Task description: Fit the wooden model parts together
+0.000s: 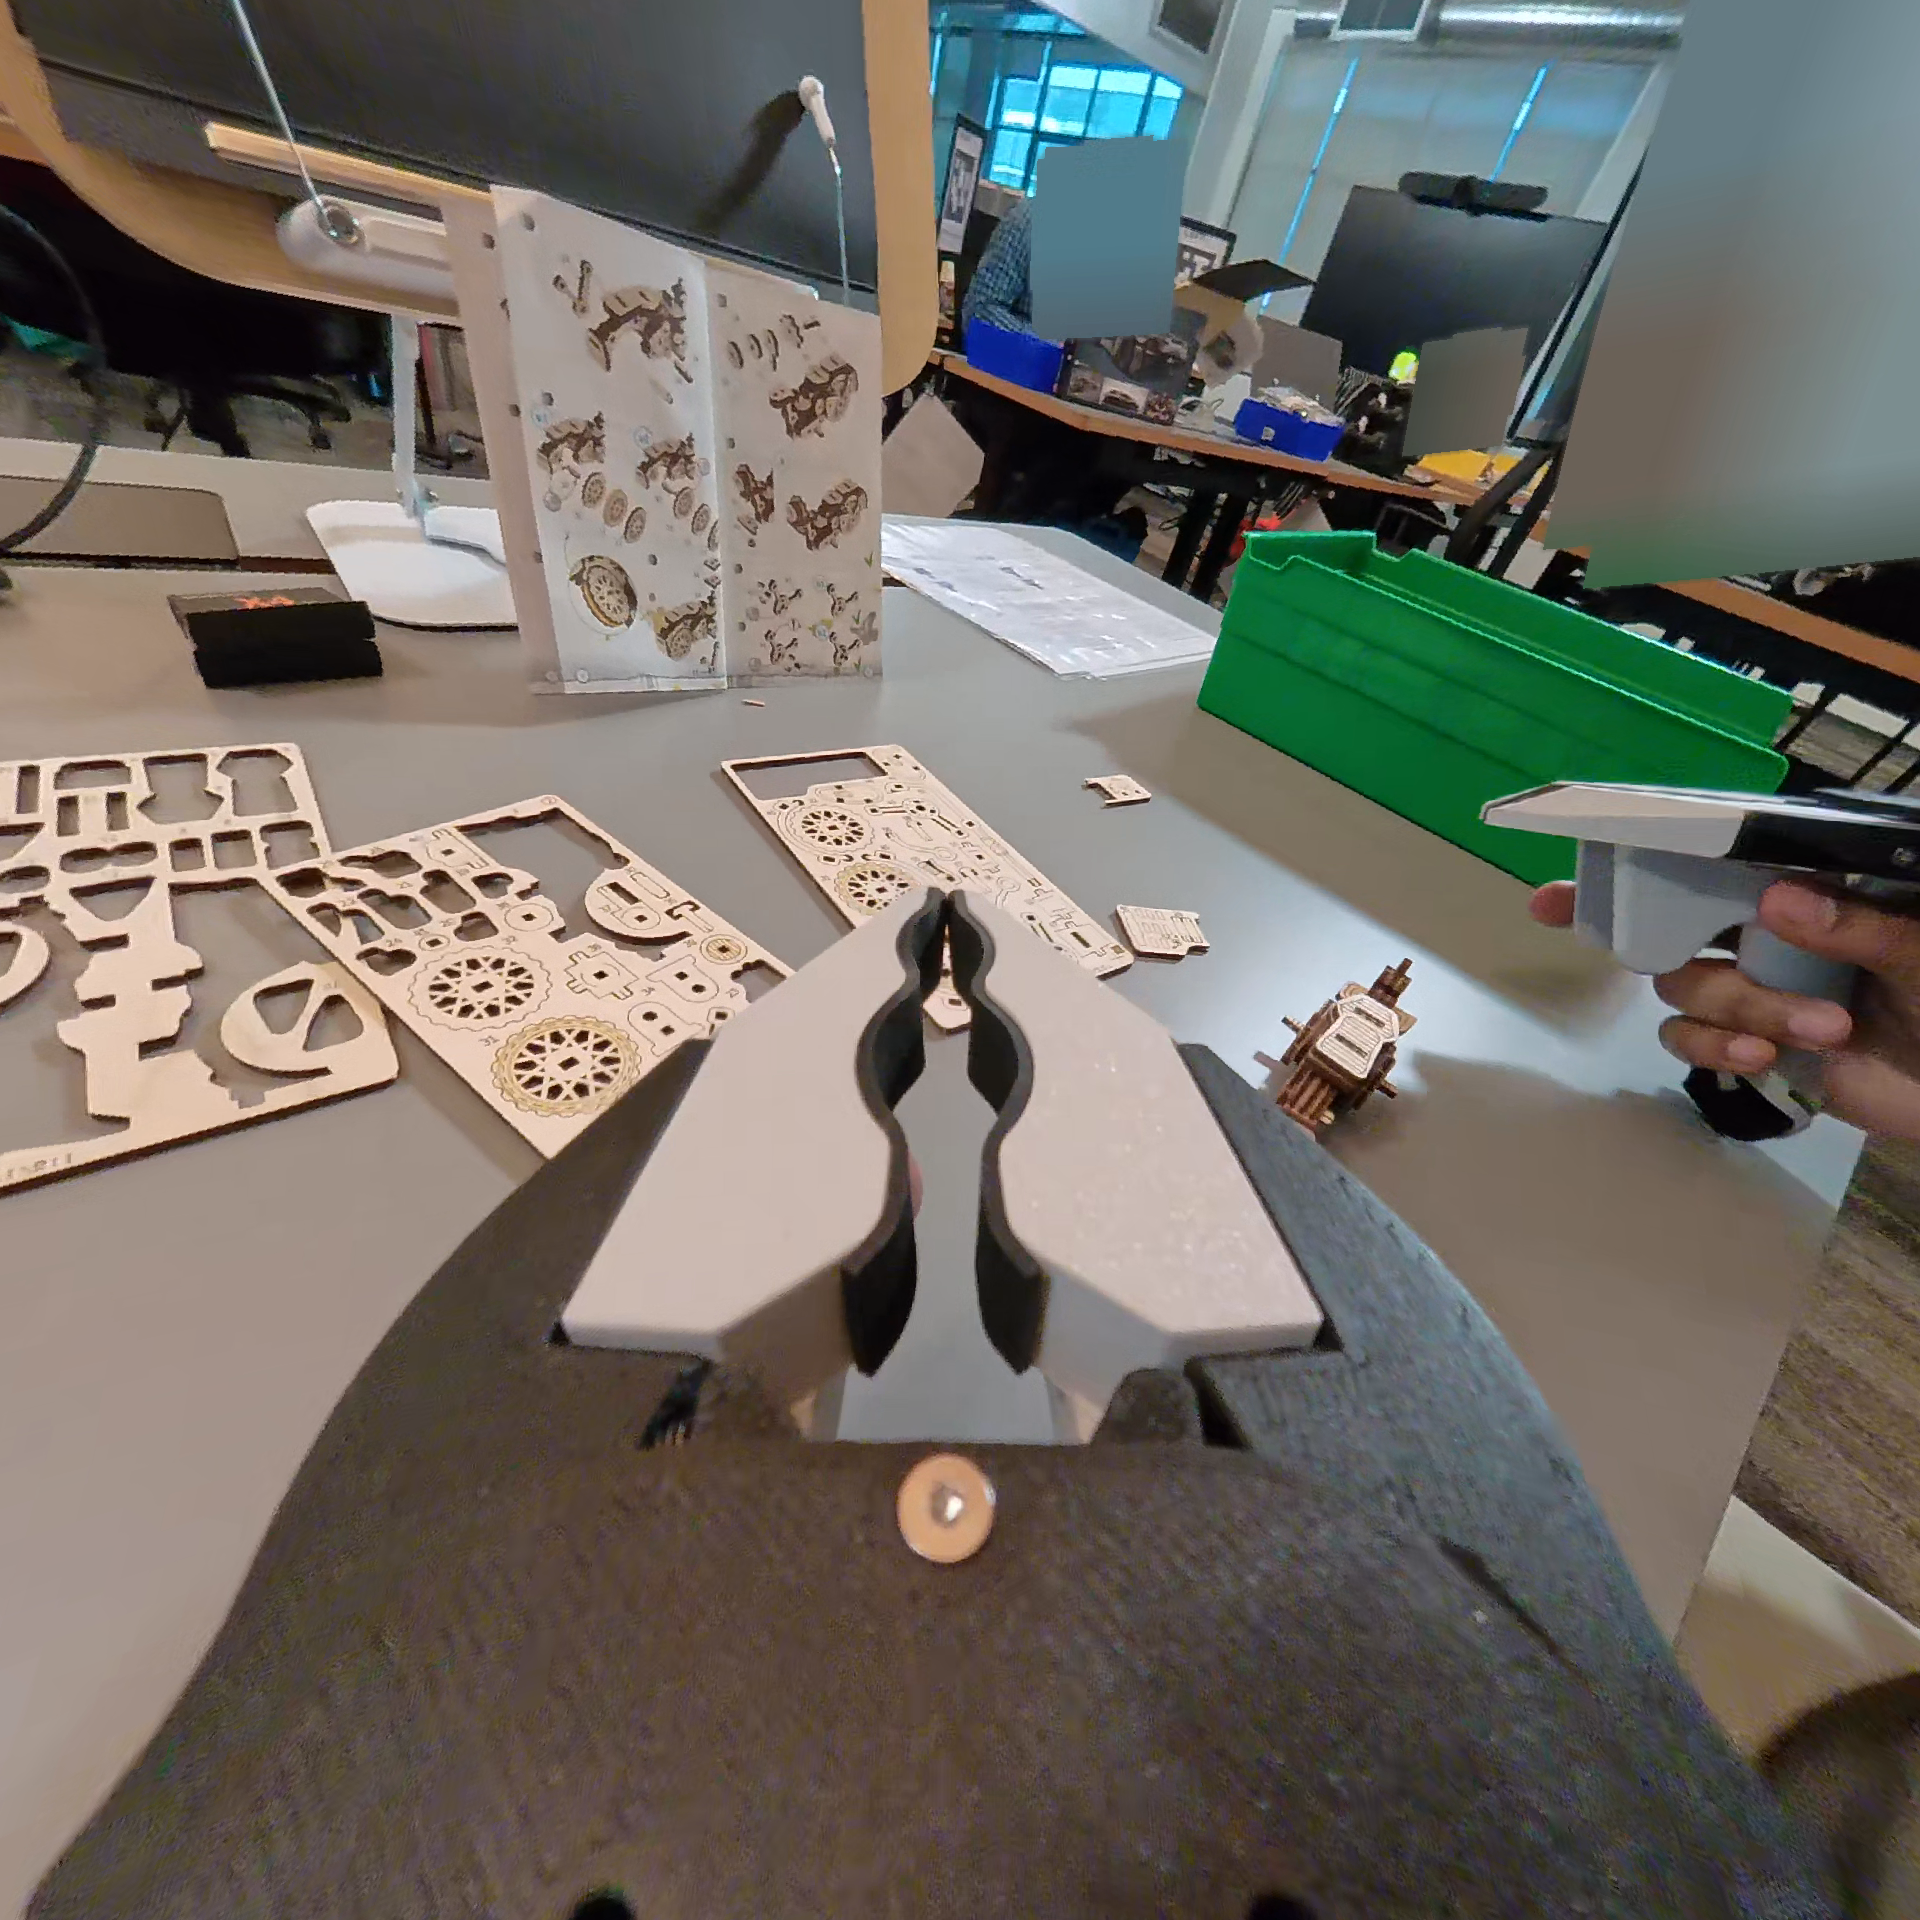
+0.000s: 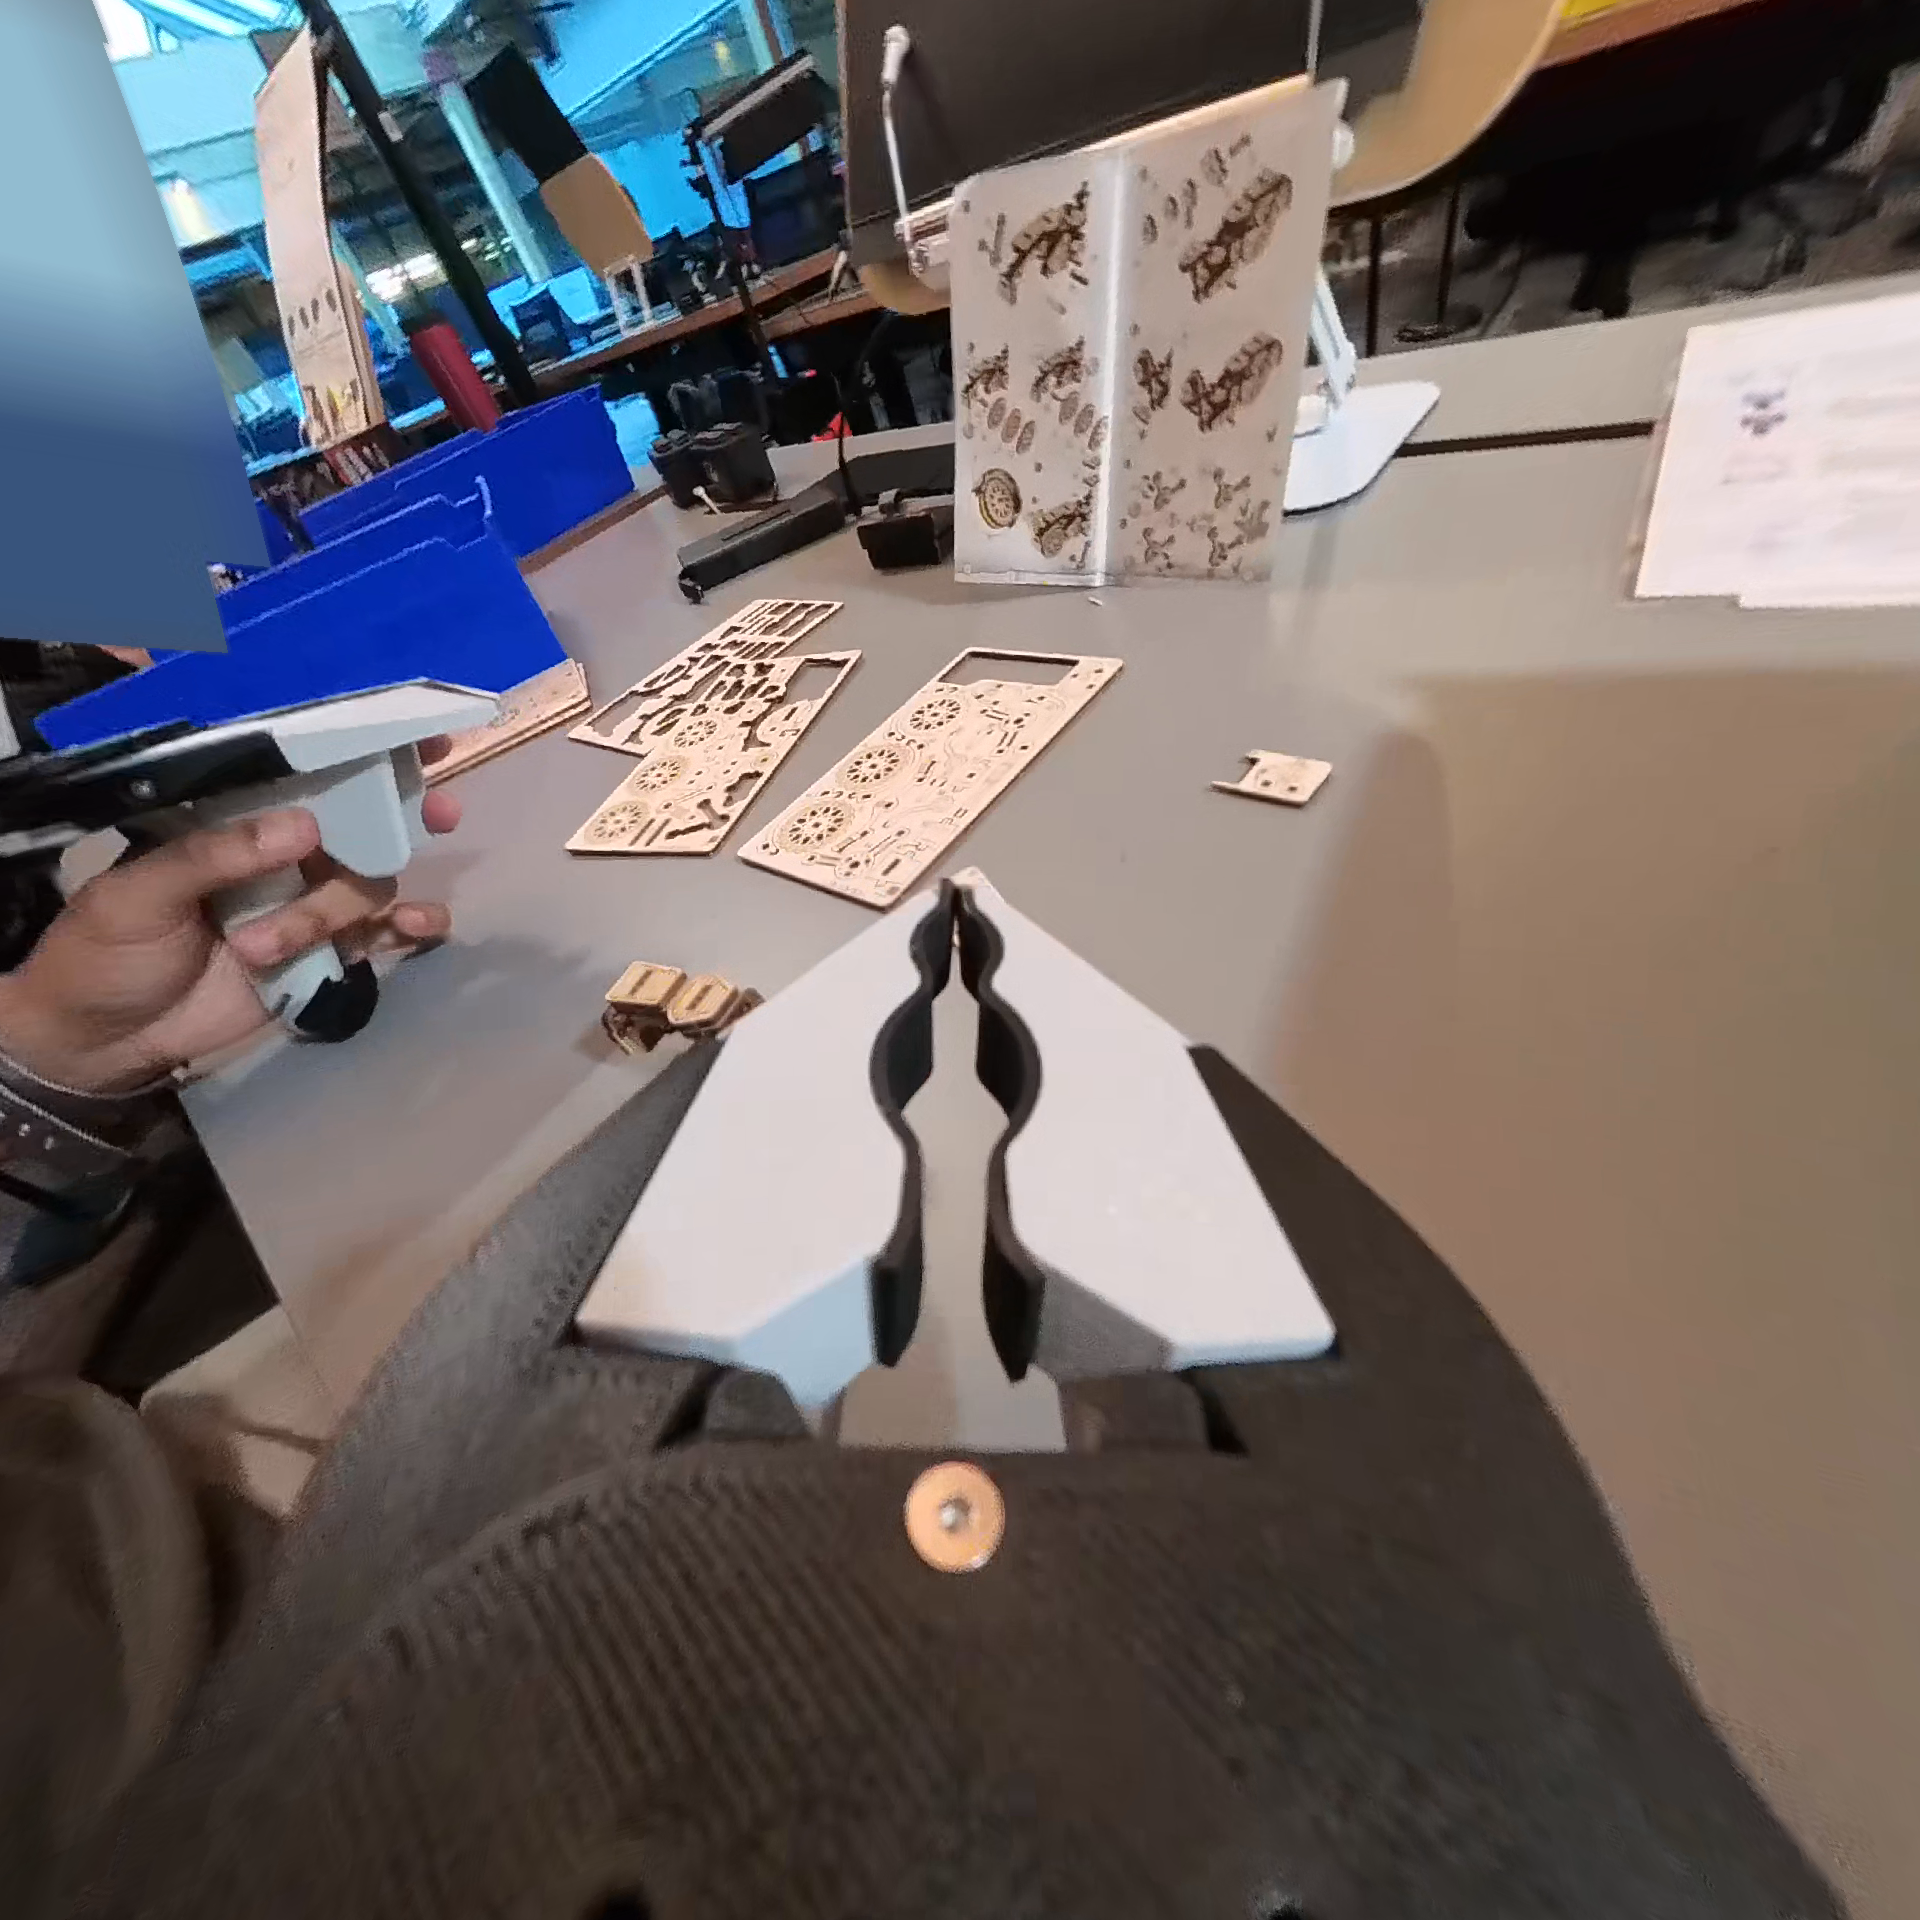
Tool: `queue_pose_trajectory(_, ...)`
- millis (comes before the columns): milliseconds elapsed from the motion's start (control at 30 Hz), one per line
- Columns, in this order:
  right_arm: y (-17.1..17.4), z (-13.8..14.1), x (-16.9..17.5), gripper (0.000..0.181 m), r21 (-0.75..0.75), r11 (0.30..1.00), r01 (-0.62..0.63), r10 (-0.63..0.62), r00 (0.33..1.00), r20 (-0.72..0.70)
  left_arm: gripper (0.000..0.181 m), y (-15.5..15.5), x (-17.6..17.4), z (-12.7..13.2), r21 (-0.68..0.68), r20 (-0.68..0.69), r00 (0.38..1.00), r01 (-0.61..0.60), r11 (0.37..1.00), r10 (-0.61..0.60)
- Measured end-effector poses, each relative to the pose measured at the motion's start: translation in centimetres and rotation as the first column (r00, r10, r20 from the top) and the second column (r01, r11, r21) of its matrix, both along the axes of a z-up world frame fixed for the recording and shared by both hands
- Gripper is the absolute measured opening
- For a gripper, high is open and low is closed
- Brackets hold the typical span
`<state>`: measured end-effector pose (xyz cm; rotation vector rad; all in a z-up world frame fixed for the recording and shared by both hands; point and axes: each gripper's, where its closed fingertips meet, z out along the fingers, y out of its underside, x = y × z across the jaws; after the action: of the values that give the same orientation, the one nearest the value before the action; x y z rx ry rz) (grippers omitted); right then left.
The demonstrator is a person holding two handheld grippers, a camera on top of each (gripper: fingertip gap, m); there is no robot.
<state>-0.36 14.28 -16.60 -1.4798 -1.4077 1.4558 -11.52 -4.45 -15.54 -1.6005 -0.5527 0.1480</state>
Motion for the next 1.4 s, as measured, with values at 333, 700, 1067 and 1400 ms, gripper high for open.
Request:
queue_pose_trajectory(333, 2.2, -1.7, -0.1, 0.0, -0.017, 0.993, 0.116, -0.113, 0.987, 0.111, 0.0, 0.0, -2.0, -2.0, -0.087, 0.123, 0.988, -0.086, 0.993, 0.096)
queue_pose_trajectory(700, 3.6, -4.0, -2.6, 0.0, -0.121, 0.987, 0.109, -0.075, 0.964, 0.255, 0.0, 1.7, -3.5, -4.3, -0.013, 0.433, 0.901, 0.014, 1.0, -0.007)
queue_pose_trajectory(1067, 1.1, -3.9, -2.5, 0.0, -0.094, 0.995, -0.038, 0.061, 0.965, 0.256, 0.0, 1.9, -2.3, -3.3, 0.087, 0.444, 0.886, 0.107, 0.99, -0.135)
queue_pose_trajectory(1400, -2.1, -2.5, 0.0, 0.011, -0.105, 0.983, -0.152, 0.172, 0.961, 0.217, 0.008, 2.4, 0.3, -3.5, 0.06, 0.434, 0.88, 0.188, 0.98, -0.195)
